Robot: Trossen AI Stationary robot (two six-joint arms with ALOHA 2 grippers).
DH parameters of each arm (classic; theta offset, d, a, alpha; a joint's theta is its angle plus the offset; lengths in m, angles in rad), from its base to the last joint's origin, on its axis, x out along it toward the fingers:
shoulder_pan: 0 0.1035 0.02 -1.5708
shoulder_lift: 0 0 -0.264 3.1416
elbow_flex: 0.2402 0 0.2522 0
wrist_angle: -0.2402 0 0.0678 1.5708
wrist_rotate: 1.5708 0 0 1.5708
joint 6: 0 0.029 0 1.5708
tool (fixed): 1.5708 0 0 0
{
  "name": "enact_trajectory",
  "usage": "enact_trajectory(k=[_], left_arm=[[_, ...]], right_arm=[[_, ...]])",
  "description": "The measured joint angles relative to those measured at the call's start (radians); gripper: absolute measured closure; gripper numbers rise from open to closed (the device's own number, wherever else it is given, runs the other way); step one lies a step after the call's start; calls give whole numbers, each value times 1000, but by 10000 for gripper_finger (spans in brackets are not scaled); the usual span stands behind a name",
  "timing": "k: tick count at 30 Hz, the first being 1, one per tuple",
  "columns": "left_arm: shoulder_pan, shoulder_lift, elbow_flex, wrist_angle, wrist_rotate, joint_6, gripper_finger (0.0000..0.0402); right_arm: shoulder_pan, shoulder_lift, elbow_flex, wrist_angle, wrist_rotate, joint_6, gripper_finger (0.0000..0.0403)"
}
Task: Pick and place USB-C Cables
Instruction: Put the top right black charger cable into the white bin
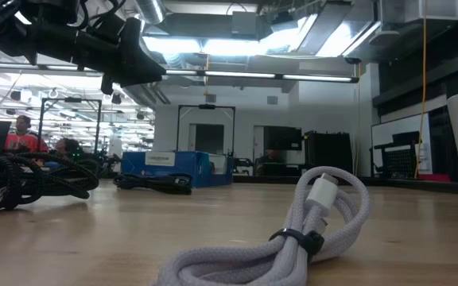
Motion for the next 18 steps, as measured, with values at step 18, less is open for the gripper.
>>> enact_trajectory(k=[18], left_arm=[[0, 0, 0, 0, 0, 0, 303]], right_arm=[[-58, 2, 0, 11, 159, -188, 322]])
